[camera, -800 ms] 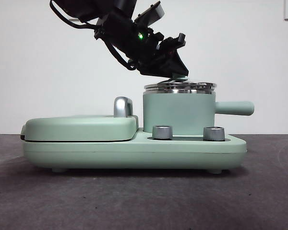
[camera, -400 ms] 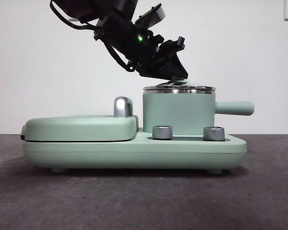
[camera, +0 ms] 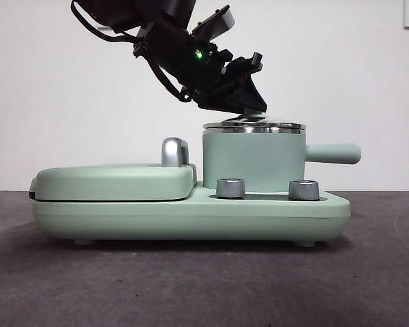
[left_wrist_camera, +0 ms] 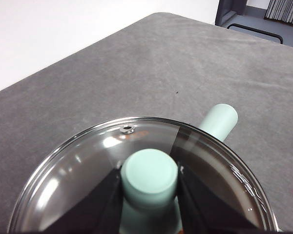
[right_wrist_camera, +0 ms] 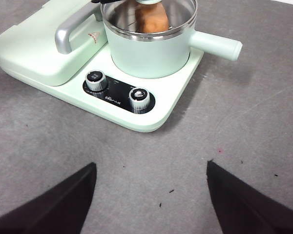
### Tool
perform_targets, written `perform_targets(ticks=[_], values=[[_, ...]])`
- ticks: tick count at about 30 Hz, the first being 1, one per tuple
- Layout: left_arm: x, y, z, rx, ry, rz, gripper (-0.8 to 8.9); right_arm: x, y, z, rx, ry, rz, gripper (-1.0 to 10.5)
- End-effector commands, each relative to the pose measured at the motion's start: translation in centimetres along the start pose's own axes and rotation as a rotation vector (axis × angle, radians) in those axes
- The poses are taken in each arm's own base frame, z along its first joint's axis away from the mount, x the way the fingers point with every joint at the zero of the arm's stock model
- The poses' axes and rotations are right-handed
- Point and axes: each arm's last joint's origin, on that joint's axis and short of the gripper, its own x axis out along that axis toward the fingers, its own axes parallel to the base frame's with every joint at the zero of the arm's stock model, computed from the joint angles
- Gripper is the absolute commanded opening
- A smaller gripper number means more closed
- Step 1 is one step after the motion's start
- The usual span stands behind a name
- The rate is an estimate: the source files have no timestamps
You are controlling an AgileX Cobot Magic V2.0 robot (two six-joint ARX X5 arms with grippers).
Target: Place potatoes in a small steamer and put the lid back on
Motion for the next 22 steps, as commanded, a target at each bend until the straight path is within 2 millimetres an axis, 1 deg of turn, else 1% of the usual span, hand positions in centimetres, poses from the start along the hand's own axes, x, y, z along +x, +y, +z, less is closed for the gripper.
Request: perform_targets(ticks=[1, 5, 8, 9, 12, 13, 22], values=[[0.34, -0.12, 1.02, 0.026, -0.044, -0.006, 0.19, -0.06, 0.03, 0.14, 0.008, -0.006, 0.002, 3.5], [0.34, -0.12, 1.02, 0.026, -0.044, -0.006, 0.96, -0.06, 0.03, 0.14, 0.008, -0.006, 0.002, 3.5], [0.33, -0.12, 1.02, 0.027, -0.045, -0.006, 1.02, -0.06, 0.03, 0.14, 0.008, -0.006, 0.002, 3.5], [0.33, -0.12, 1.03, 0.027, -0.045, -0.006, 1.21, -0.06, 0.03, 0.14, 0.008, -0.006, 0.002, 3.5], [0.33, -0.11, 1.06, 0.028, -0.049, -0.006, 2.35, -0.06, 0.03, 0.14, 0.009, -0.006, 0.002, 3.5], [0.33, -0.11, 1.09, 0.029, -0.051, -0.005, 2.56, -0.06, 0.03, 0.14, 0.009, -0.006, 0.002, 3.5], [0.30, -0.12, 1.14, 0.024, -0.053, -0.005, 2.58, -0.06, 0.03, 0.14, 0.012, -0.006, 0.002, 3.5]])
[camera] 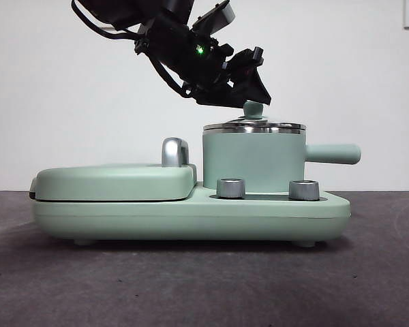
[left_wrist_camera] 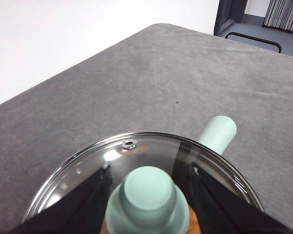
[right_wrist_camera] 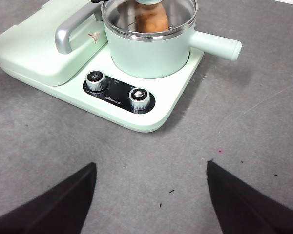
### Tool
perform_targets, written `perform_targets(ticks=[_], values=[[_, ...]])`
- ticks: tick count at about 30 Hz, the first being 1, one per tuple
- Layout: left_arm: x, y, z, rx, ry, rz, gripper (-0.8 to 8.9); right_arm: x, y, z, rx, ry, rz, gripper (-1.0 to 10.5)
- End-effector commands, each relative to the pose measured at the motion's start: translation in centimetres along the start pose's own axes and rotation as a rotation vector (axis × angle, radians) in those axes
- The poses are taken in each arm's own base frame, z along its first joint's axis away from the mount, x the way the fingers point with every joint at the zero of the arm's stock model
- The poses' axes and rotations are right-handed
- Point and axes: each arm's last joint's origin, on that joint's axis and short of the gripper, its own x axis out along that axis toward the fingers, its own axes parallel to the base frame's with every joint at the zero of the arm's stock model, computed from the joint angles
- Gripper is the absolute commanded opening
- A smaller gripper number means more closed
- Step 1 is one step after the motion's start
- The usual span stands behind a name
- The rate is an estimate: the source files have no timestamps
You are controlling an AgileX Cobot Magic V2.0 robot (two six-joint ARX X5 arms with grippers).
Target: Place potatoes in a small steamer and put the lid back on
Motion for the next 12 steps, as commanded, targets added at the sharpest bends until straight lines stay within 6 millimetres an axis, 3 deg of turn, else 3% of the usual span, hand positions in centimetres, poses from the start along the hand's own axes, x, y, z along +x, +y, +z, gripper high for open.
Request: perform_targets(ticks=[1, 7, 12], values=[[0.3, -0.2, 0.6, 0.010, -0.025, -0.005, 2.57, -0.1, 0.0, 0.1, 0.011, -0.006, 0.001, 3.5], [-0.4, 0.0, 1.2, -0.069, -0.030, 0.000, 2.57, -0.1, 0.0, 0.1, 0.011, -0.006, 0.000, 3.5], [-2.3, 0.3, 2.7, -0.130, -0.036, -0.010, 2.57, -0.1, 0.0, 0.1, 0.011, -0.005, -0.002, 3.5]])
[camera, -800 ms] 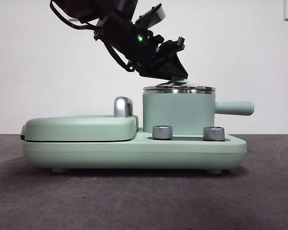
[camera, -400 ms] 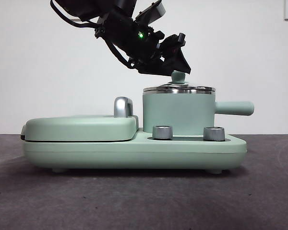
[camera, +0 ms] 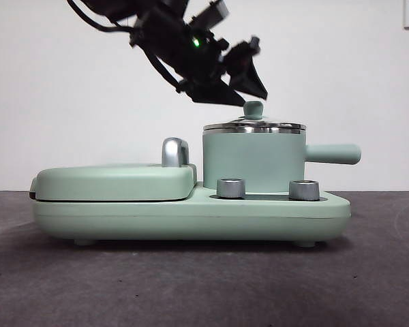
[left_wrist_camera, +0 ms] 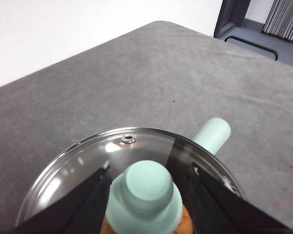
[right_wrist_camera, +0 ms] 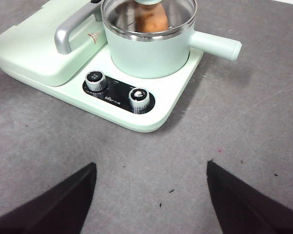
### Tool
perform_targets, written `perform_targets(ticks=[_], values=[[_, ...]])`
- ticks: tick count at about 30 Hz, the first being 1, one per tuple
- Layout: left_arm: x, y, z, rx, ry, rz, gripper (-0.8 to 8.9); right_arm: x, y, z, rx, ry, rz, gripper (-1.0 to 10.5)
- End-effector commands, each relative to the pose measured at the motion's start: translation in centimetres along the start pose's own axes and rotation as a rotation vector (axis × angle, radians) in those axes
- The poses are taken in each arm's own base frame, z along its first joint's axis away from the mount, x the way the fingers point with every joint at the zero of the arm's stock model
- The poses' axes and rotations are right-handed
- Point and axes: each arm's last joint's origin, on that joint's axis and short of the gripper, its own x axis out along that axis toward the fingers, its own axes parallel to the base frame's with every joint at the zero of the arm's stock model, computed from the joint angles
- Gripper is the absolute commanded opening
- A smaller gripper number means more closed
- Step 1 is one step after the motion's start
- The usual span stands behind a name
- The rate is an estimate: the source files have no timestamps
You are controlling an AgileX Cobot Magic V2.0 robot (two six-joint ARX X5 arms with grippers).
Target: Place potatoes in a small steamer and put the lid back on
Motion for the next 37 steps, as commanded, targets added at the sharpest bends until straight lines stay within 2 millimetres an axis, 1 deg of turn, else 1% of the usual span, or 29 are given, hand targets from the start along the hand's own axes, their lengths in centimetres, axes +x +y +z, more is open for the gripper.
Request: perform_targets(ticks=[1, 6, 10, 13, 16, 19, 23, 30, 33, 37], values=[[-1.7, -0.1, 2.3, -0.032, -0.050, -0.014, 2.57, -0.1, 0.0, 0.1, 0.009, -0.005, -0.001, 3.5], [-4.5, 0.4, 3.8, -0.075, -0.041, 0.013, 2.57, -0.1, 0.0, 0.1, 0.009, -0.005, -0.001, 3.5], [-6.9, 1.7, 4.5, -0.205, -0.047, 0.057, 2.57, -0.1, 0.0, 0.1, 0.009, -0.005, -0.001, 3.5], [-8.9, 2.5, 4.7, -0.239, -0.068, 0.092, 2.57, -0.1, 0.0, 0.1, 0.009, -0.005, -0.001, 3.5], [-11.0, 2.7, 4.2, -0.245, -0.077, 0.121, 2.57, -0.1, 0.0, 0.1, 0.009, -0.005, -0.001, 3.5], [-13.2, 2.7, 3.2, -0.254, -0.080, 0.150, 2.57, -0.1, 0.0, 0.1, 0.009, -0.006, -0.001, 3.5], [-16.2, 2.0, 1.1, -0.264, -0.072, 0.182, 2.57, -0.1, 0.0, 0.1, 0.009, -0.006, -0.001, 3.5], [-21.3, 0.0, -3.2, -0.292, -0.050, 0.230, 2.53, -0.1, 0.0, 0.1, 0.008, -0.006, 0.000, 3.5], [-23.0, -1.0, -4.8, -0.302, -0.036, 0.227, 2.50, -0.1, 0.0, 0.1, 0.008, -0.006, 0.000, 3.5], [-24.9, -2.5, -6.3, -0.295, 0.000, 0.202, 2.49, -0.1, 0.0, 0.1, 0.009, -0.006, 0.000, 3.5]])
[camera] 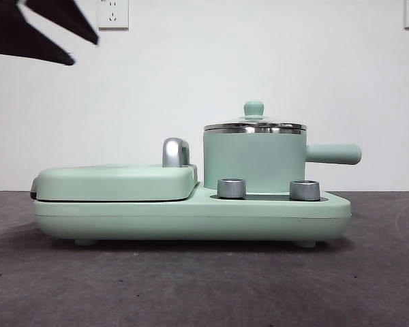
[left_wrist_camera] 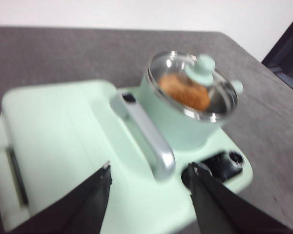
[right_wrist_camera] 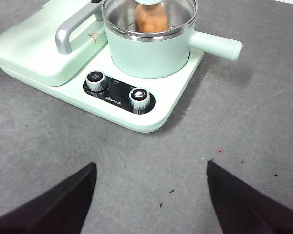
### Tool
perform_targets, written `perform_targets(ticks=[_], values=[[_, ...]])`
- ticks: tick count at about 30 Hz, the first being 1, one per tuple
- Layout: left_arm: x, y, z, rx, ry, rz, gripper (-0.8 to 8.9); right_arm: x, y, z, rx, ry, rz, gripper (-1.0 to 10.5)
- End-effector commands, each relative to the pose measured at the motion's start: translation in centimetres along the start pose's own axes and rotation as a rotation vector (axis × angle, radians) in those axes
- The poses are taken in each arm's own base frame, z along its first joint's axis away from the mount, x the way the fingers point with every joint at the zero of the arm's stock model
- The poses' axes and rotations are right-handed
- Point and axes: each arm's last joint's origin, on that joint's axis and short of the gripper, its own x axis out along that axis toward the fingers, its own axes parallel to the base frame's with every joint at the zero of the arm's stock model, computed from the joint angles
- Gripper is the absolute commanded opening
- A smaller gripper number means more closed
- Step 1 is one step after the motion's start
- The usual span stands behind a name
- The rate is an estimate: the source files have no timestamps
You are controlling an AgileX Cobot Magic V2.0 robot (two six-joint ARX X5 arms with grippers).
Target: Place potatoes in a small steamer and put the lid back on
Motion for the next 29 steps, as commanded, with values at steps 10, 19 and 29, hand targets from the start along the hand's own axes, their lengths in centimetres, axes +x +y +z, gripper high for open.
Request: perform_targets(ticks=[10, 19, 29], values=[[-5.7, -1.8, -3.3, 0.003, 0.114, 0.006, 2.50, -0.1, 0.0, 0.1, 0.009, 0.001, 0.001, 3.5], [-8.5, -2.8, -4.2, 0.010, 0.100, 0.009, 0.06, -0.1, 0.0, 0.1, 0.003, -0.001, 0.007, 0.4], [-10.0, -3.4, -4.3, 0.037, 0.034, 0.000, 0.06, -0.1, 0.0, 0.1, 0.004, -0.001, 0.007, 0.4]])
